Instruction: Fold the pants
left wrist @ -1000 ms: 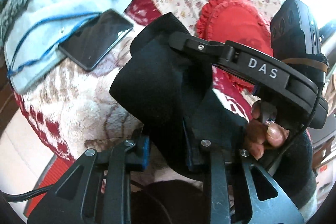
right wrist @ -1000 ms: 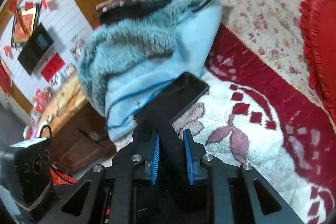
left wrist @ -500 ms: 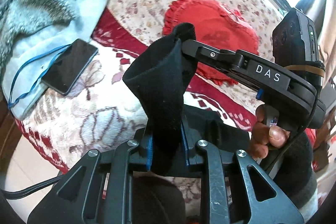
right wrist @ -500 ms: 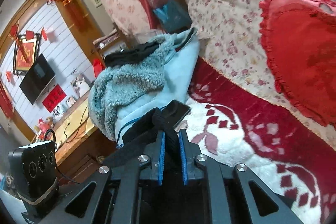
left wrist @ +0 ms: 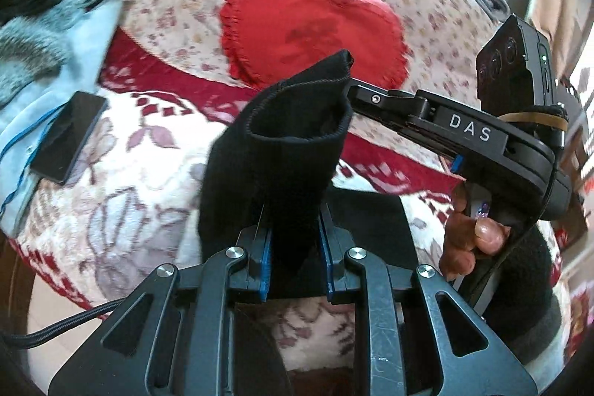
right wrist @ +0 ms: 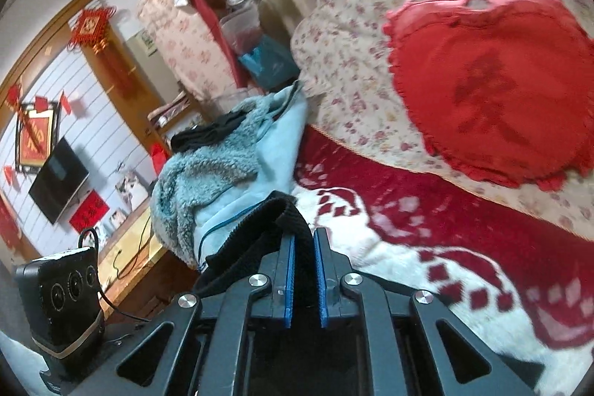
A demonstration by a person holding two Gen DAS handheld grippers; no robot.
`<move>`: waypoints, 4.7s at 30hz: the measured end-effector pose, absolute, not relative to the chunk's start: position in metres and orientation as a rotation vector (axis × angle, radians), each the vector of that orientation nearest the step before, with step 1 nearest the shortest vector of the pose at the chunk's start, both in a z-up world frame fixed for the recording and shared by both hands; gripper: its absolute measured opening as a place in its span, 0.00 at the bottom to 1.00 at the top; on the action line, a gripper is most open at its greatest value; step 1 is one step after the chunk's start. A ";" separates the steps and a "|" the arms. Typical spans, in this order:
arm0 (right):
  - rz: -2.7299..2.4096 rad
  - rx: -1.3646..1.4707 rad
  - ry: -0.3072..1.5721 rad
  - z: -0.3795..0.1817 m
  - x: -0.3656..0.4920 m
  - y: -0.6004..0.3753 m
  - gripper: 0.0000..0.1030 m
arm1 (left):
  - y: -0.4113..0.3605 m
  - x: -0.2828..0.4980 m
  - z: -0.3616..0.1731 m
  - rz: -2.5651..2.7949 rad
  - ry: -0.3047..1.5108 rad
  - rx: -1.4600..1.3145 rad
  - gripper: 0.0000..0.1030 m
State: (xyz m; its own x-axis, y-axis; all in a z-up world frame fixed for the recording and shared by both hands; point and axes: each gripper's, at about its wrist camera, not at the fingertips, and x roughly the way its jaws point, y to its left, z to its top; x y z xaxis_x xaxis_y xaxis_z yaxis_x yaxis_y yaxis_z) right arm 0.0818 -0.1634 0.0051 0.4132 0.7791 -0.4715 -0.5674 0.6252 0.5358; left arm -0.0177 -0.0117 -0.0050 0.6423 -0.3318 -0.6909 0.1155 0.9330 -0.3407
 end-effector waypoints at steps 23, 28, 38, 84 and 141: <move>0.504 0.456 0.920 -0.058 0.067 -0.279 0.02 | -0.109 -0.009 -0.059 -0.445 1.036 -0.131 0.19; 0.467 0.508 0.917 -0.054 0.059 -0.292 0.05 | -0.109 -0.020 -0.048 -0.451 1.004 -0.087 0.19; 0.522 0.530 0.973 -0.057 0.042 -0.264 0.45 | -0.059 -0.029 -0.016 -0.344 0.911 -0.057 0.19; 0.577 0.435 1.025 -0.098 0.054 -0.213 0.36 | -0.012 0.008 -0.079 -0.213 1.006 -0.193 0.40; 0.372 0.074 1.075 -0.053 0.038 -0.243 0.29 | -0.048 0.052 -0.057 -0.199 1.012 -0.113 0.57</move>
State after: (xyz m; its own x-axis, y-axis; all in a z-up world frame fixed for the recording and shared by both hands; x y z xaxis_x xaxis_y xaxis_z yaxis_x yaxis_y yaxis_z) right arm 0.0382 -0.2432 -0.0526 0.4198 0.3318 -0.8448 -0.2608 0.9356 0.2378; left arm 0.0518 -0.0480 -0.0567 0.5141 -0.2175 -0.8297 0.1132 0.9761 -0.1857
